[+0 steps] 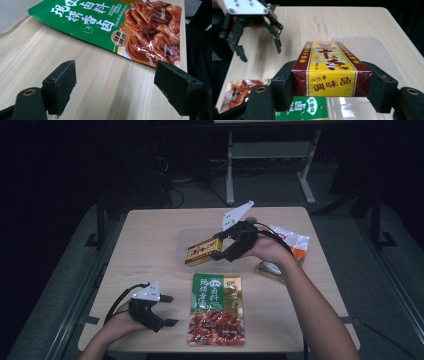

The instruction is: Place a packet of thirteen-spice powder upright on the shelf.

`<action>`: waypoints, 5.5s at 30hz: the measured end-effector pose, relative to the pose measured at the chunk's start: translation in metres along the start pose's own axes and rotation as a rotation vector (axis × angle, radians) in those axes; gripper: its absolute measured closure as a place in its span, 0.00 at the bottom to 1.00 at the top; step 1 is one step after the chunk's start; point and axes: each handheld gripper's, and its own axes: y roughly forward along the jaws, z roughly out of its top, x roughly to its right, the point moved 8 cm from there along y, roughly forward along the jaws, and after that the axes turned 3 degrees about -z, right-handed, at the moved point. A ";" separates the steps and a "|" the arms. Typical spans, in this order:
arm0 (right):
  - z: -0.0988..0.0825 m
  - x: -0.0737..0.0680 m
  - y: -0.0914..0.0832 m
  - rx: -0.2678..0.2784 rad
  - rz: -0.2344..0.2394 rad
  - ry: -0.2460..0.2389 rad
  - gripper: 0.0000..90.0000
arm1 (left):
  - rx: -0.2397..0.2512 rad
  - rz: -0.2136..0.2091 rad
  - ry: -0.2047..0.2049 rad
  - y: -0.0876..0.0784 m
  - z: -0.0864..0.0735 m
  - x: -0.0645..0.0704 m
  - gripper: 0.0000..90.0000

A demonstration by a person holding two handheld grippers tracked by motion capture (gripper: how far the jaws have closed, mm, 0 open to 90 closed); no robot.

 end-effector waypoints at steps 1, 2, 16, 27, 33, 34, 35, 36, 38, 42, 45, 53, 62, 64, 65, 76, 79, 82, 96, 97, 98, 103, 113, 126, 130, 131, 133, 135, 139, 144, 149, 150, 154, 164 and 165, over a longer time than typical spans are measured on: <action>0.001 0.002 0.002 -0.003 0.006 0.006 0.36 | -0.002 -0.001 0.000 0.000 0.000 0.000 0.19; 0.002 0.005 0.003 -0.008 -0.004 -0.006 0.36 | -0.005 -0.003 0.003 0.000 -0.001 0.000 0.19; 0.011 0.029 0.028 -0.080 -0.040 -0.004 0.36 | -0.004 -0.006 0.001 0.000 -0.001 0.001 0.19; 0.012 0.040 0.052 -0.107 -0.043 0.012 0.36 | -0.004 -0.014 -0.007 0.001 -0.003 0.002 0.20; 0.009 0.045 0.064 -0.147 -0.040 0.008 0.36 | -0.005 -0.016 -0.011 0.000 -0.003 0.003 0.20; 0.009 0.046 0.065 -0.154 -0.044 -0.001 0.36 | -0.007 -0.017 -0.012 0.000 -0.003 0.003 0.20; 0.009 0.046 0.066 -0.155 -0.045 0.000 0.36 | -0.006 -0.017 -0.012 0.000 -0.003 0.003 0.20; 0.009 0.047 0.068 -0.152 -0.044 -0.003 0.35 | -0.006 -0.019 -0.012 0.000 -0.003 0.003 0.20; 0.011 0.048 0.070 -0.156 -0.047 -0.005 0.35 | -0.004 -0.023 -0.013 0.000 -0.003 0.003 0.20; 0.014 0.048 0.074 -0.155 -0.046 -0.008 0.35 | -0.005 -0.025 -0.010 0.001 -0.004 0.003 0.20; 0.014 0.049 0.077 -0.162 -0.047 -0.011 0.35 | -0.006 -0.026 -0.013 0.001 -0.004 0.004 0.20; 0.015 0.049 0.081 -0.165 -0.047 0.009 0.35 | -0.020 -0.040 -0.009 0.003 -0.006 0.005 0.20; 0.024 0.049 0.086 -0.160 -0.038 -0.005 0.35 | -0.023 -0.048 -0.006 0.003 -0.006 0.006 0.20; 0.026 0.049 0.088 -0.166 -0.035 -0.010 0.35 | -0.027 -0.050 -0.011 0.004 -0.006 0.007 0.20; 0.027 0.048 0.089 -0.166 -0.034 -0.009 0.35 | -0.029 -0.049 -0.010 0.004 -0.006 0.007 0.20; 0.033 0.049 0.100 -0.160 -0.027 -0.008 0.35 | -0.032 -0.060 -0.013 0.005 -0.007 0.009 0.19; 0.035 0.050 0.103 -0.157 -0.027 -0.006 0.35 | -0.035 -0.063 -0.012 0.006 -0.007 0.010 0.20; 0.038 0.050 0.107 -0.157 -0.024 -0.002 0.35 | -0.035 -0.065 -0.009 0.006 -0.006 0.010 0.20; 0.039 0.048 0.130 -0.181 -0.019 -0.012 0.35 | -0.046 -0.069 -0.006 0.006 -0.007 0.011 0.20; 0.038 0.047 0.132 -0.188 -0.017 -0.013 0.35 | -0.046 -0.068 0.001 0.006 -0.007 0.010 0.20; 0.037 0.047 0.134 -0.192 -0.015 -0.014 0.35 | -0.046 -0.068 0.000 0.006 -0.007 0.010 0.19; 0.033 0.046 0.141 -0.212 -0.011 -0.018 0.35 | -0.046 -0.071 -0.001 0.007 -0.007 0.011 0.20; 0.037 0.046 0.137 -0.178 0.007 0.017 0.31 | -0.051 -0.076 -0.004 0.008 -0.008 0.011 0.20; 0.047 0.045 0.090 -0.073 -0.020 0.045 0.24 | -0.003 -0.061 -0.015 0.003 -0.002 0.009 0.20; 0.043 0.041 0.076 -0.060 -0.031 0.045 0.23 | 0.009 -0.050 -0.025 0.001 -0.001 0.007 0.19; 0.041 0.039 0.072 -0.060 -0.029 0.052 0.23 | 0.009 -0.047 -0.026 0.000 -0.001 0.007 0.20; 0.039 0.035 0.065 -0.047 -0.025 0.058 0.23 | 0.004 -0.046 -0.031 0.000 -0.002 0.006 0.20; 0.035 0.032 0.059 -0.040 -0.031 0.050 0.23 | 0.002 -0.037 -0.034 -0.001 -0.003 0.004 0.20; 0.025 0.026 0.049 -0.047 -0.058 0.058 0.23 | 0.011 -0.026 -0.043 -0.003 -0.003 0.002 0.20; 0.006 0.016 0.036 -0.057 -0.095 0.101 0.23 | 0.009 -0.019 -0.040 -0.003 -0.003 0.001 0.20; -0.011 0.005 0.024 -0.054 -0.126 0.152 0.23 | 0.017 -0.009 -0.046 -0.005 -0.002 -0.001 0.21; -0.013 0.004 0.022 -0.054 -0.131 0.155 0.23 | 0.016 -0.008 -0.048 -0.005 -0.002 -0.001 0.21; -0.028 -0.006 0.015 -0.053 -0.148 0.186 0.23 | 0.025 0.001 -0.061 -0.004 -0.001 -0.001 0.23; -0.067 -0.025 -0.001 -0.035 -0.208 0.229 0.25 | 0.010 0.026 -0.082 -0.001 -0.002 -0.002 0.24; -0.072 -0.027 -0.003 -0.037 -0.212 0.230 0.25 | 0.008 0.028 -0.077 -0.002 -0.002 -0.003 0.25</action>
